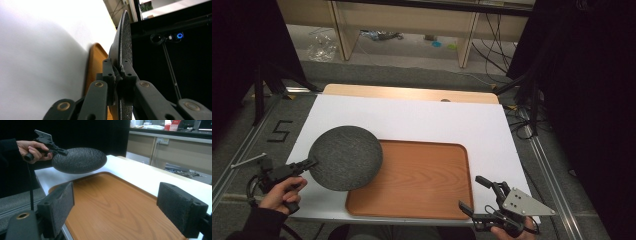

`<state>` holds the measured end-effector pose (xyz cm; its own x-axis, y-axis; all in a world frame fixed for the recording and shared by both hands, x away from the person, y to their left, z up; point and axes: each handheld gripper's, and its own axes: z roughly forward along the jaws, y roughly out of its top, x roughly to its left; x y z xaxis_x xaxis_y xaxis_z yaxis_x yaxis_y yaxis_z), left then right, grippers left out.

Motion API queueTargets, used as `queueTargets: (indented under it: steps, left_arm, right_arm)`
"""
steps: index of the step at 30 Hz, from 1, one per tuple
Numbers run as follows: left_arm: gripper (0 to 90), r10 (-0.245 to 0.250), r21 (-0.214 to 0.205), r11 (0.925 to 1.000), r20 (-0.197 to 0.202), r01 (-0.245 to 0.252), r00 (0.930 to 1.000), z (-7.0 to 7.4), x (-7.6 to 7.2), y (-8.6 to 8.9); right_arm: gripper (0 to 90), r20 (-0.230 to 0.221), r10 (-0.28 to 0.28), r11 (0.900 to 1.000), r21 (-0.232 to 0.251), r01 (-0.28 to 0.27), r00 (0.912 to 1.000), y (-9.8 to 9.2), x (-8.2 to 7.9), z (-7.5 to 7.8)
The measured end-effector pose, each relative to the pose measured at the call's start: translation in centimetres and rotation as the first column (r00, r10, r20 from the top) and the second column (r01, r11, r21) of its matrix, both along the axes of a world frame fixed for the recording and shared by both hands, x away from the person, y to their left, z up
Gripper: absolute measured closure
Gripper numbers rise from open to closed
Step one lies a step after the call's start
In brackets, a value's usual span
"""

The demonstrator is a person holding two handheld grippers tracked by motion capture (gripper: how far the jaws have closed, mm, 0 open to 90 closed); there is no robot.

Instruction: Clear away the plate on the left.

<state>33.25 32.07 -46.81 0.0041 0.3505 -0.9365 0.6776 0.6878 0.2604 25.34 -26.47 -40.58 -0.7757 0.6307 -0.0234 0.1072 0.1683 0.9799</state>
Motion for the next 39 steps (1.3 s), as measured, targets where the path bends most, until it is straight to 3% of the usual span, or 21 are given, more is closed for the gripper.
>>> queueTargets:
  steps: [8, 10, 11, 15, 16, 17, 19, 22, 23, 27, 29, 30, 31, 32, 33, 34, 35, 39]
  left_arm:
    - [84.2, -0.064, -0.014, 0.9978, 0.001, 0.064, 0.9979, 0.0, 0.4, -3.0]
    - [84.0, -0.074, -0.003, 0.9973, 0.003, 0.074, 0.9973, 0.0, 0.5, -3.5]
    - [83.9, -0.087, 0.002, 0.9962, 0.006, 0.087, 0.9962, 0.0, 0.5, -3.8]
    - [84.0, -0.093, -0.005, 0.9957, -0.019, 0.093, 0.9955, 0.0, 0.6, -4.8]
    - [84.0, -0.111, 0.005, 0.9938, -0.007, 0.111, 0.9937, -0.1, 0.8, -5.1]
    - [84.0, -0.117, 0.012, 0.993, -0.033, 0.117, 0.9926, 0.0, 0.7, -5.3]
    - [83.8, -0.122, 0.008, 0.9925, -0.026, 0.122, 0.9922, 0.0, 0.8, -6.0]
    - [83.5, -0.154, 0.012, 0.9879, -0.028, 0.155, 0.9876, -0.1, 1.1, -7.0]
    - [83.4, -0.161, 0.018, 0.9867, -0.042, 0.162, 0.9861, 0.0, 1.1, -7.2]
    - [83.2, -0.185, 0.025, 0.9822, -0.038, 0.186, 0.982, -0.2, 1.3, -8.3]
    - [83.1, -0.208, 0.032, 0.9774, -0.036, 0.209, 0.9775, -0.2, 1.4, -9.1]
    - [83.1, -0.23, 0.046, 0.9715, -0.046, 0.232, 0.972, -0.2, 1.5, -9.4]
    - [83.1, -0.23, 0.042, 0.972, -0.028, 0.231, 0.9728, -0.4, 1.6, -9.8]
    - [83.0, -0.249, 0.053, 0.9665, -0.043, 0.251, 0.9676, -0.3, 1.6, -10.1]
    - [83.0, -0.244, 0.048, 0.9683, -0.03, 0.245, 0.9694, -0.4, 1.7, -10.5]
    - [83.0, -0.255, 0.048, 0.9654, -0.025, 0.256, 0.9665, -0.5, 1.8, -11.0]
    - [83.1, -0.262, 0.056, 0.9626, -0.063, 0.265, 0.9631, -0.3, 1.8, -11.2]
    - [82.5, -0.285, 0.05, 0.956, -0.069, 0.289, 0.9559, -0.5, 2.1, -12.5]
  right_arm:
    - [15.6, -0.002, 0.005, 0.9999, -0.015, -0.005, 1.0, -0.1, 0.0, 0.0]
    - [15.6, -0.017, 0.007, 0.9999, -0.014, -0.007, 0.9998, -0.1, 0.0, 0.0]
    - [15.6, -0.003, 0.005, 0.9999, -0.016, -0.005, 1.0, -0.1, 0.0, 0.0]
    - [15.6, 0.003, 0.003, 1.0, 0.001, -0.003, 1.0, 0.0, 0.1, 0.0]
    - [15.6, 0.002, 0.007, 1.0, 0.0, -0.007, 1.0, 0.0, 0.1, 0.0]
    - [15.6, -0.004, 0.005, 1.0, -0.008, -0.005, 1.0, -0.1, 0.0, 0.0]
    - [15.6, 0.007, 0.003, 1.0, -0.002, -0.003, 1.0, 0.0, 0.1, 0.0]
    - [15.6, -0.001, 0.005, 0.9999, -0.016, -0.005, 1.0, -0.1, 0.0, 0.0]
    - [15.6, -0.002, 0.006, 0.9999, -0.014, -0.006, 1.0, -0.1, 0.0, 0.1]
    - [15.6, 0.004, -0.001, 1.0, 0.001, 0.001, 1.0, -0.1, 0.0, 0.0]
    - [15.6, 0.003, 0.0, 1.0, 0.001, 0.0, 1.0, -0.1, 0.0, 0.0]
    - [15.6, 0.004, 0.0, 1.0, 0.001, 0.0, 1.0, -0.1, 0.0, 0.0]
    - [15.6, 0.003, 0.001, 1.0, 0.001, -0.001, 1.0, -0.1, 0.0, 0.0]
    - [15.6, 0.004, 0.0, 1.0, 0.001, 0.0, 1.0, -0.1, 0.0, 0.0]
    - [15.6, 0.003, 0.004, 1.0, 0.002, -0.004, 1.0, -0.1, 0.1, 0.0]
    - [15.6, -0.004, 0.006, 0.9999, -0.009, -0.006, 1.0, -0.1, 0.0, 0.0]
    - [15.6, -0.006, 0.006, 0.9999, -0.009, -0.006, 1.0, -0.1, 0.0, 0.0]
    - [15.6, 0.0, 0.003, 1.0, -0.001, -0.003, 1.0, 0.0, 0.0, 0.0]
